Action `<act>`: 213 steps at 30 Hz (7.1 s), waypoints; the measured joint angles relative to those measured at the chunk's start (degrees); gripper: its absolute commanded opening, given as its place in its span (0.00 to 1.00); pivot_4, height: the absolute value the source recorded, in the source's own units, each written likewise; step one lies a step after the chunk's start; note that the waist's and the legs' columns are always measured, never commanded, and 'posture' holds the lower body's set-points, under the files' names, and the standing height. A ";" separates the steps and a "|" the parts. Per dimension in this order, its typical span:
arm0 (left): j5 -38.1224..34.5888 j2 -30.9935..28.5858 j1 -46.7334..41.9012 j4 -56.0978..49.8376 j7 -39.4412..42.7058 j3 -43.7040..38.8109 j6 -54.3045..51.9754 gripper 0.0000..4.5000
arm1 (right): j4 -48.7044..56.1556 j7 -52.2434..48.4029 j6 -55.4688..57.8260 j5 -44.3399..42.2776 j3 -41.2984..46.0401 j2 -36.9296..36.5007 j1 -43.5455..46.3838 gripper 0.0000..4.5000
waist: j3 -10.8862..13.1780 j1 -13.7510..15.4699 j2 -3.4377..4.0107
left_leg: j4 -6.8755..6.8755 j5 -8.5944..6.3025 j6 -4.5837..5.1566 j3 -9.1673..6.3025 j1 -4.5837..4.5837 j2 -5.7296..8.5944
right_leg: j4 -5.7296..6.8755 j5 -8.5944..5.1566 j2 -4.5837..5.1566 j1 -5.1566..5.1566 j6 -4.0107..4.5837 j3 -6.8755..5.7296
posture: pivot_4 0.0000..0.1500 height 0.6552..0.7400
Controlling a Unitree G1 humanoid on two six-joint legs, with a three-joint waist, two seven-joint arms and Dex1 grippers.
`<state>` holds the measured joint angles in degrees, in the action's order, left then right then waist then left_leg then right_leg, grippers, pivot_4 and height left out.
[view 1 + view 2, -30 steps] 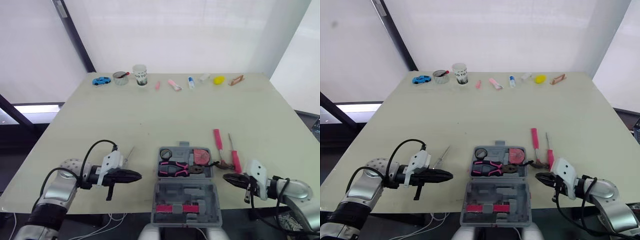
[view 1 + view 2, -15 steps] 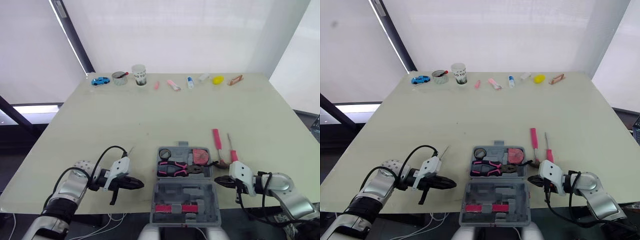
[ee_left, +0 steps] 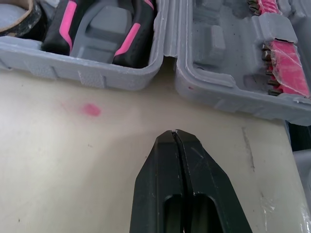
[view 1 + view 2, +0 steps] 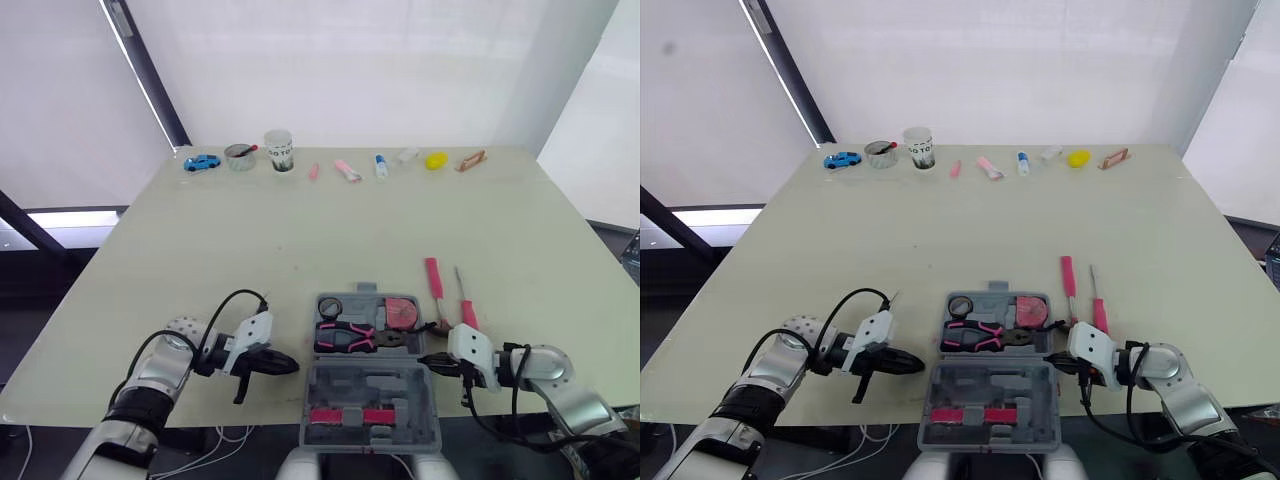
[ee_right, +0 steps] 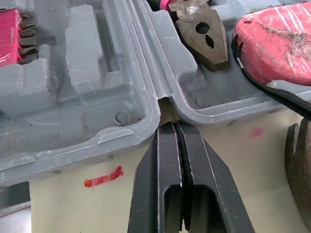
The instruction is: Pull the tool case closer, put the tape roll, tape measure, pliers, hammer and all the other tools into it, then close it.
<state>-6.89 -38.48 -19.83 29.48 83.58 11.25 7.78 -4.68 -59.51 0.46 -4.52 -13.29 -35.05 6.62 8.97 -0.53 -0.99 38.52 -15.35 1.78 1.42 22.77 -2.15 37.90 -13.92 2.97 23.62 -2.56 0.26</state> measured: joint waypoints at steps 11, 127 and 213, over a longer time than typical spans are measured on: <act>0.27 3.05 -0.28 0.00 -1.26 0.56 -0.25 0.01 | 0.00 0.03 -0.02 0.22 0.00 0.37 -0.12 0.00 | -0.02 0.05 0.03 | 0.07 0.00 0.00 0.00 -0.03 0.00 | 0.03 0.01 0.00 -0.05 -0.01 0.01 | 1.00 1.00; 7.69 10.16 -15.11 17.20 -9.99 -0.55 2.74 0.01 | -18.86 6.81 -6.95 6.48 2.20 7.39 12.87 0.00 | -0.04 -0.21 0.07 | 0.51 0.03 0.01 -0.01 0.04 -0.01 | 0.12 0.23 -0.15 -0.14 0.03 0.10 | 1.00 1.00; -11.15 12.41 31.06 -36.69 -49.97 -26.47 -20.40 1.00 | 20.21 12.33 9.43 -27.41 31.58 1.02 -18.72 0.99 | 0.00 -0.04 -0.02 | -0.05 0.01 -0.02 0.35 -0.12 -0.09 | -0.26 0.13 0.13 0.06 0.14 0.61 | 1.00 1.00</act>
<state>-18.04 -26.07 11.22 -7.21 33.61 -15.22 -12.62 15.53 -47.18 9.89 -31.93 18.29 -34.03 -12.11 8.97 -0.58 -1.01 38.47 -15.34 1.76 1.77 22.64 -2.24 37.64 -13.78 3.10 23.68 -2.42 0.87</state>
